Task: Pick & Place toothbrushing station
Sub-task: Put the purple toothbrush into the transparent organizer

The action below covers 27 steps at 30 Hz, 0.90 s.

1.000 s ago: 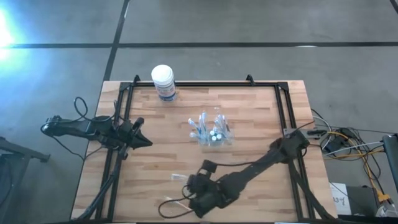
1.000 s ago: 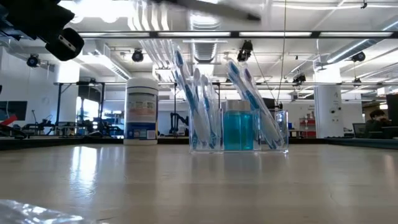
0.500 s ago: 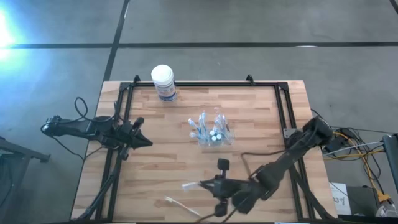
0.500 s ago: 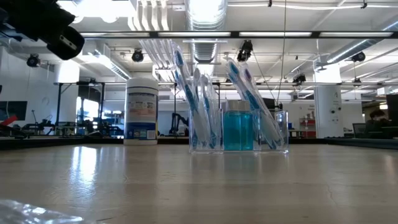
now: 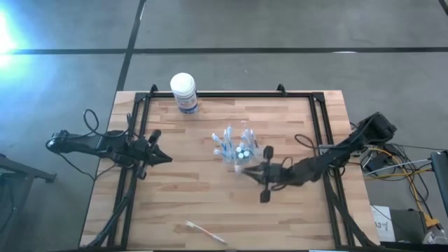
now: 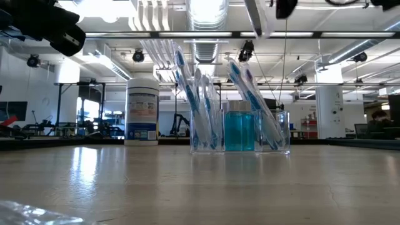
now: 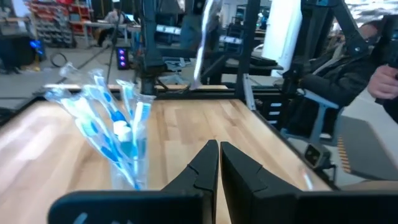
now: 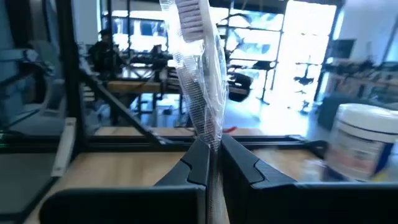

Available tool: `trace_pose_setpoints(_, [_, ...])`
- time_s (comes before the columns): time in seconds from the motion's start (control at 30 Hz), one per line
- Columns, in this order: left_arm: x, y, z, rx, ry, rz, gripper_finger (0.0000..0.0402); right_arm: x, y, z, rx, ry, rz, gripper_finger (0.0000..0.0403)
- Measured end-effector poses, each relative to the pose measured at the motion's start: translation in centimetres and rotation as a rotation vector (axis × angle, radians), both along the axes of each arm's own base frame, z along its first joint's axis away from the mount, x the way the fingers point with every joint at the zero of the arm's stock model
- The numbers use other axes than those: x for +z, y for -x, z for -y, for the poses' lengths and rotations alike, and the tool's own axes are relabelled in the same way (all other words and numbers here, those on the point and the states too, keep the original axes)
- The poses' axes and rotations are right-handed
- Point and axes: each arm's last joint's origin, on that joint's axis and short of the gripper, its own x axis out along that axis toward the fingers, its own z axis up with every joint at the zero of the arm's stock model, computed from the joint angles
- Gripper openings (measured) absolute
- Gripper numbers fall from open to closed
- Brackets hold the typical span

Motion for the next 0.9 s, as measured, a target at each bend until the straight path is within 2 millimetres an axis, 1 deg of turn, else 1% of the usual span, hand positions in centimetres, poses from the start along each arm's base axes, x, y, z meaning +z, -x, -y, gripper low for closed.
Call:
trace_pose_setpoints(0.07, [0.0, 0.0, 0.0, 0.015, -0.022, 0.005, 0.0021, -1.0, 1.1, 1.0, -0.017, 0.006, 0.018, 0.0013])
trace_pose_setpoints(0.2, [0.0, 0.0, -0.1, 0.027, -0.044, 0.009, 0.0021, -2.2, 2.7, 3.2, -0.066, -0.008, 0.035, 0.0013])
trace_pose_setpoints(0.3, [0.1, -0.1, -0.2, 0.056, -0.054, 0.018, 0.0021, -3.2, 3.5, 4.3, -0.137, 0.001, 0.038, 0.0013])
trace_pose_setpoints(0.4, [0.1, -0.1, -0.2, 0.063, -0.068, 0.020, 0.0021, -4.0, 4.2, 5.2, -0.163, 0.016, 0.072, 0.0013])
trace_pose_setpoints(0.47, [0.0, -0.1, -0.2, 0.062, -0.072, 0.019, 0.0021, -5.1, 4.7, 6.0, -0.191, 0.029, 0.071, 0.0013])
trace_pose_setpoints(0.67, [0.1, -0.1, -0.2, 0.062, -0.071, 0.026, 0.0021, -7.0, 5.5, 7.7, -0.244, 0.005, 0.095, 0.0013])
trace_pose_setpoints(0.77, [0.1, -0.1, -0.2, 0.062, -0.069, 0.027, 0.0021, -7.4, 5.6, 8.3, -0.273, 0.029, 0.127, 0.0013])
trace_pose_setpoints(0.9, [0.1, -0.1, -0.2, 0.062, -0.064, 0.025, 0.0021, -8.5, 5.0, 9.2, -0.297, 0.059, 0.074, 0.0013])
